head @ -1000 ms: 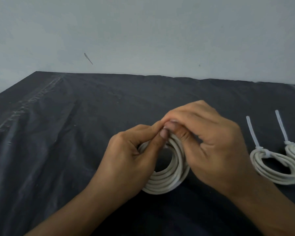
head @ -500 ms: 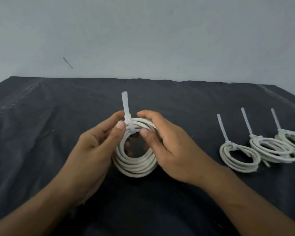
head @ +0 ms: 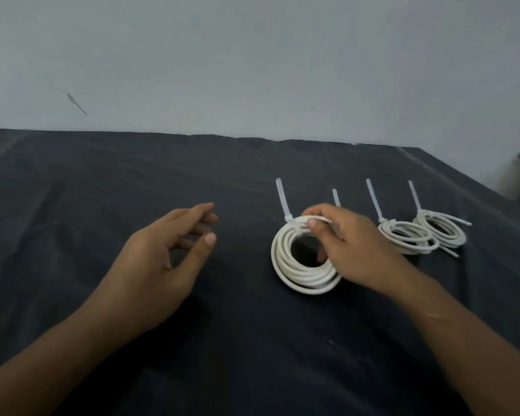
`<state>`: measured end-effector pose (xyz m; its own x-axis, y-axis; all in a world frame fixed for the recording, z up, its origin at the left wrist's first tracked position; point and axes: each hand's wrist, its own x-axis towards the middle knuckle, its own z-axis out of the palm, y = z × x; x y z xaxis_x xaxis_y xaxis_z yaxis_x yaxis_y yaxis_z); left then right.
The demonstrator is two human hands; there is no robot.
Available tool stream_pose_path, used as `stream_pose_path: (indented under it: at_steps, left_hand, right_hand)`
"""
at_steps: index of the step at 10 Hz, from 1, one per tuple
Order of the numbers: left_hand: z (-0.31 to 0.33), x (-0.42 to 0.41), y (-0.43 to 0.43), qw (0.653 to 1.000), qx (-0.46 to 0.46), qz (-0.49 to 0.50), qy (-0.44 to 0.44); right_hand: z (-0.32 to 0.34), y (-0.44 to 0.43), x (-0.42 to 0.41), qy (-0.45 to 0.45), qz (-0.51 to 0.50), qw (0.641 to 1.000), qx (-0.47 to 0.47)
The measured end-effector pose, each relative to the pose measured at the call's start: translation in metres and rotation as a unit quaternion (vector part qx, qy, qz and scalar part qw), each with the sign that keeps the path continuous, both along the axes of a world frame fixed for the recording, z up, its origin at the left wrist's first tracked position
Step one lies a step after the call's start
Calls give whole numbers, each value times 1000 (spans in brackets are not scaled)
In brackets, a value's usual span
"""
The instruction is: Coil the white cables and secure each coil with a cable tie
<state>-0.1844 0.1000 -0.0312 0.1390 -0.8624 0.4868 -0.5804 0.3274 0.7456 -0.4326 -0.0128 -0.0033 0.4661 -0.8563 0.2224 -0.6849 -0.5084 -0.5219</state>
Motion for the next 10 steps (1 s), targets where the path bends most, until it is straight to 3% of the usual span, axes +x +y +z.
stream_pose_path:
  at_steps: [1,2,3,4,6,8,10]
  left_hand:
    - [-1,2,1,998,-7,5,-57]
    - [0,3,2,995,-7,9,-98]
    - [1,2,3,992,-3,14,-123]
    - [1,0,5,987,-6,10,-160]
    - [2,0,3,983,9,22,-182]
    - [15,2,8,971,36,21,-235]
    - [64,4,17,962,24,77,-262]
  right_hand:
    - [-2,3,-1,18,2,999,-42]
    - [1,-3,1,92,8,990,-108]
    - [0,-8,4,152,-9,981,-116]
    - [0,-8,5,123,-41,989,-69]
    - [3,-4,7,164,-97,978,-85]
    - [20,-3,7,145,-80,986,-17]
    - [71,-2,18,143,-61,988,-19]
